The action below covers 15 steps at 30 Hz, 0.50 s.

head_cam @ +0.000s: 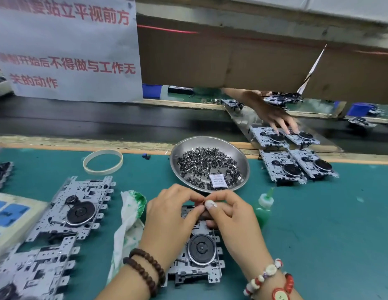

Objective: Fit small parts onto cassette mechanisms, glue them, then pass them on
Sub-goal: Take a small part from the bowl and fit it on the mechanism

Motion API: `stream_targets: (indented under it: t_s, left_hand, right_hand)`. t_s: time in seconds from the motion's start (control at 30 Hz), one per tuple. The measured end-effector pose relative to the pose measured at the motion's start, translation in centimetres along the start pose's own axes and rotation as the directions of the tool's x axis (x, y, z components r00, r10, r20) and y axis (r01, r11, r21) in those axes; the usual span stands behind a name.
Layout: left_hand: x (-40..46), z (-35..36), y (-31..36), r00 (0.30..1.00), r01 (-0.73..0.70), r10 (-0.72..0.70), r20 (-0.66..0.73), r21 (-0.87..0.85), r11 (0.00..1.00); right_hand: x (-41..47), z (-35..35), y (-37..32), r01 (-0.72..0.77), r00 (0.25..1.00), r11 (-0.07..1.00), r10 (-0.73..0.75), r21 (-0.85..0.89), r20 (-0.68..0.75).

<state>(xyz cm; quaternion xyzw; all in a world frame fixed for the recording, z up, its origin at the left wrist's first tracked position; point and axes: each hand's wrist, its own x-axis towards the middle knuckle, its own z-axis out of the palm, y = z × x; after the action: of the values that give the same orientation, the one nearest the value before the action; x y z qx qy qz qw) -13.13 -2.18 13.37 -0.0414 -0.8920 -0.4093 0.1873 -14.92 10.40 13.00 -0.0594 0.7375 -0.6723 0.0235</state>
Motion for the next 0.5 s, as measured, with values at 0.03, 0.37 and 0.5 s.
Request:
stream_targets:
  t_s: [0.03,0.37,0.5]
  left_hand:
    - [-0.03,0.05,-0.08,1.000,-0.005,0.006,-0.008,0.004,1.000]
    - [-0.32,0.26,-0.17,0.982,-0.160,0.174,-0.079,0.160,0.974]
    - [-0.25,0.47,-0.24,0.984,-0.126,0.139,-0.108,0.119,0.985]
  right_hand:
    - [0.00,0.03,0.00,-0.004,1.000,1.000,0.004,0.001,0.003]
    - [-0.13,-0.09,-0.23,-0.011,1.000,0.999,0.011,0.048,-0.003]
    - [-0.05,-0.07,-0.06,0.014,1.000,0.996,-0.016,0.092,0.026]
